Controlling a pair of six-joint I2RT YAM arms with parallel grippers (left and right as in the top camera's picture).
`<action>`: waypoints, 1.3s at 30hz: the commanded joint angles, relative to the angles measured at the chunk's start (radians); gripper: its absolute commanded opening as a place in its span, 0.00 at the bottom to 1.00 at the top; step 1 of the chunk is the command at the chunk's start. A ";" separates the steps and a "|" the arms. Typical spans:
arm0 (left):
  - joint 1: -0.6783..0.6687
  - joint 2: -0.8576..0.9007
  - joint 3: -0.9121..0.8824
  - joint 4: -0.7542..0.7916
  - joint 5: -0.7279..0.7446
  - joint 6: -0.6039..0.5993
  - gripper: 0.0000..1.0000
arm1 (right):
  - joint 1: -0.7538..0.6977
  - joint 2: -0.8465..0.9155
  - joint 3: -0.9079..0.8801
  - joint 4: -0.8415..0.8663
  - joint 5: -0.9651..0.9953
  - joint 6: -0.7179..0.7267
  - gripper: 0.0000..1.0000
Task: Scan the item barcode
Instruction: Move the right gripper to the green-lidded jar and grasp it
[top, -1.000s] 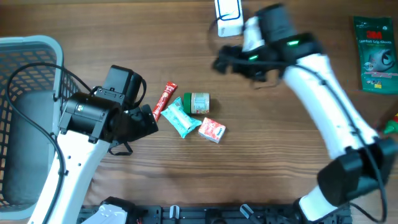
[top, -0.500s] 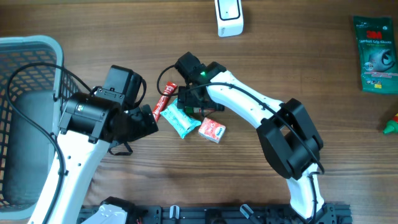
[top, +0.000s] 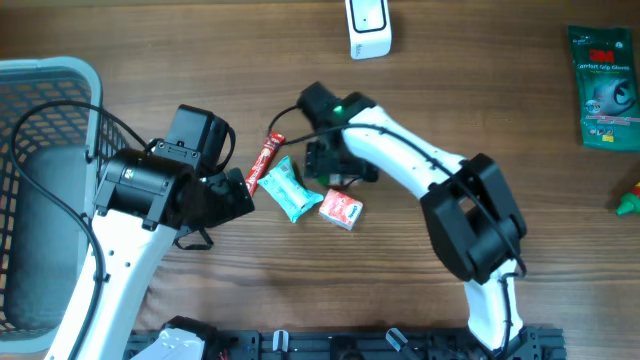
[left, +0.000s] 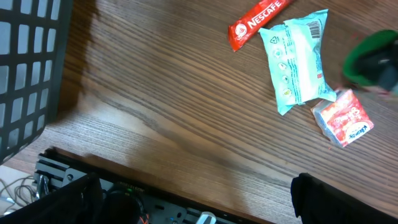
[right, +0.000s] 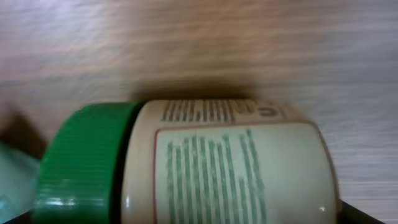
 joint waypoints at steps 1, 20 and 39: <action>0.003 -0.009 0.000 0.002 0.005 0.016 1.00 | -0.108 -0.079 0.021 -0.016 0.006 -0.079 0.94; 0.003 -0.009 0.000 0.002 0.005 0.016 1.00 | -0.258 -0.212 0.005 -0.041 -0.087 -0.041 1.00; 0.003 -0.009 0.000 0.002 0.005 0.016 1.00 | -0.255 -0.357 -0.222 0.021 -0.097 0.640 0.99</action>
